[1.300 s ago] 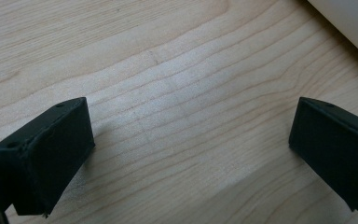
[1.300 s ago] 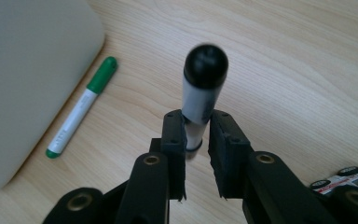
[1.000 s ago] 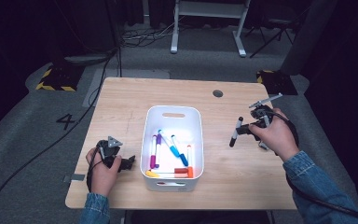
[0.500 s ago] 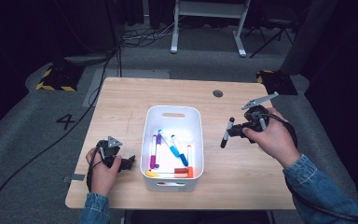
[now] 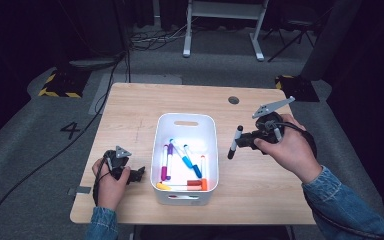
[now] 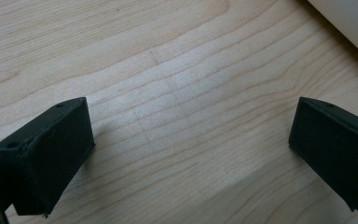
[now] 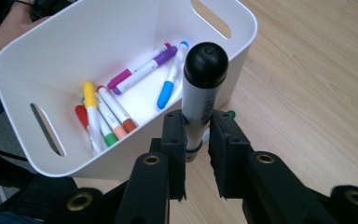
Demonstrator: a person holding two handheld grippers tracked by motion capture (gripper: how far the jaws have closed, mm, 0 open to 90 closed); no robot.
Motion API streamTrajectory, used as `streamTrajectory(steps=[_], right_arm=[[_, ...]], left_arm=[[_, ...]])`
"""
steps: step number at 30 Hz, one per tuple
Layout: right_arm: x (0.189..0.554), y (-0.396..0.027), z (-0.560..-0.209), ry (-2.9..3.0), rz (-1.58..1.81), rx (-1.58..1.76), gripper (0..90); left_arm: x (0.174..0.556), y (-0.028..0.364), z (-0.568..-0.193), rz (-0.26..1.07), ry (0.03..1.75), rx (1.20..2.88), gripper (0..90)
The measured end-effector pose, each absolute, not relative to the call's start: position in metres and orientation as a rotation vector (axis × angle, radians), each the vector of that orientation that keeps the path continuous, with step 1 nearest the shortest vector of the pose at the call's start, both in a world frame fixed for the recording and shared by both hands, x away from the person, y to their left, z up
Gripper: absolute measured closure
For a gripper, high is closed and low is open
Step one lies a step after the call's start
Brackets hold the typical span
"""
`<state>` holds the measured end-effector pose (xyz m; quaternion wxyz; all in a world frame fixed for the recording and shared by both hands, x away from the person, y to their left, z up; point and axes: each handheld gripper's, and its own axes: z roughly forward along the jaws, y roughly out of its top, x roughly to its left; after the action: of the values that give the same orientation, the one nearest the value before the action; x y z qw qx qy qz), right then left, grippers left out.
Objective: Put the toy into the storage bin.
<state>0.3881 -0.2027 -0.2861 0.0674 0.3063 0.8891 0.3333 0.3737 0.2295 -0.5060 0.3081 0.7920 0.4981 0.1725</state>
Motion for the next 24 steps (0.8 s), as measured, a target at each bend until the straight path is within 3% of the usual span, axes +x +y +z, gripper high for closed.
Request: streamTrajectory(steps=[24], right_arm=[[0.361,-0.16,-0.265,2.736,1.11,0.719,76.9]], left_arm=[[0.374,0.229,-0.506,0.458,1.317,2.094,0.0]])
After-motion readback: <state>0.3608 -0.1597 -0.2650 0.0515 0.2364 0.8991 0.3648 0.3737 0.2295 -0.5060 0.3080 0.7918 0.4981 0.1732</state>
